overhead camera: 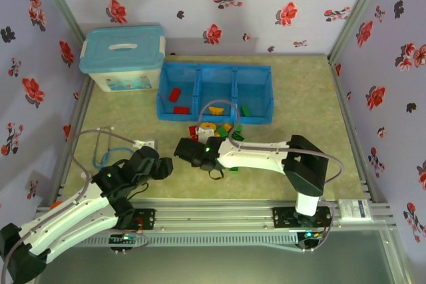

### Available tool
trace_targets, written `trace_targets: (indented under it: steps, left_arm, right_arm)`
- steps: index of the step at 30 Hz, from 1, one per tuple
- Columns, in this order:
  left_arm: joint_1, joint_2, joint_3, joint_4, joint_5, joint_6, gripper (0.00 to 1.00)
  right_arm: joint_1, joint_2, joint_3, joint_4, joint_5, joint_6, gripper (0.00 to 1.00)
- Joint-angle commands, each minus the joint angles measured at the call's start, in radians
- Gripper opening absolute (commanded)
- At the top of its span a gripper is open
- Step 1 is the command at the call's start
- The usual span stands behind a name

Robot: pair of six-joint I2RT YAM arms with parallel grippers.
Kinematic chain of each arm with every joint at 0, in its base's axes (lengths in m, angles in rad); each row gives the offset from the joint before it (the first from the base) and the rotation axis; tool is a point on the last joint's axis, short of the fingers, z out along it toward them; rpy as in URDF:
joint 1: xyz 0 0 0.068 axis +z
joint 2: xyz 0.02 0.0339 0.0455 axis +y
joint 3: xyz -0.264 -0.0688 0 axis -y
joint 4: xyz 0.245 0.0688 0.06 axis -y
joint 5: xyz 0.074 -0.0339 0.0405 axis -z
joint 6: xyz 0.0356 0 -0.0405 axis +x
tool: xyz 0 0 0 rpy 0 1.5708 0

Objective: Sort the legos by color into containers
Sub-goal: Pick up the lego from the bottom-center of the table, then place the lego in the container.

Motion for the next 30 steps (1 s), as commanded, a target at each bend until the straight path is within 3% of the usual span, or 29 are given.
trace_targets:
  steps: [1,11,27,30]
  left_arm:
    - [-0.011,-0.024,-0.007,-0.028,-0.018,0.001,0.62]
    - [-0.034,-0.102,-0.012,-0.022,-0.006,0.007,0.62]
    - [-0.081,-0.103,0.018,-0.050,-0.005,-0.011,0.62]
    - [-0.084,-0.099,0.025,-0.048,-0.006,-0.011,0.62]
  right_arm:
    - [-0.093,-0.049,0.046,-0.028,0.009,-0.129,0.57]
    - [-0.376,0.080,0.310,-0.087,-0.147,-0.356,0.58]
    - [-0.513,0.465,0.840,-0.271,-0.186,-0.454,0.58]
    - [-0.520,0.515,0.959,-0.343,-0.156,-0.464,0.78]
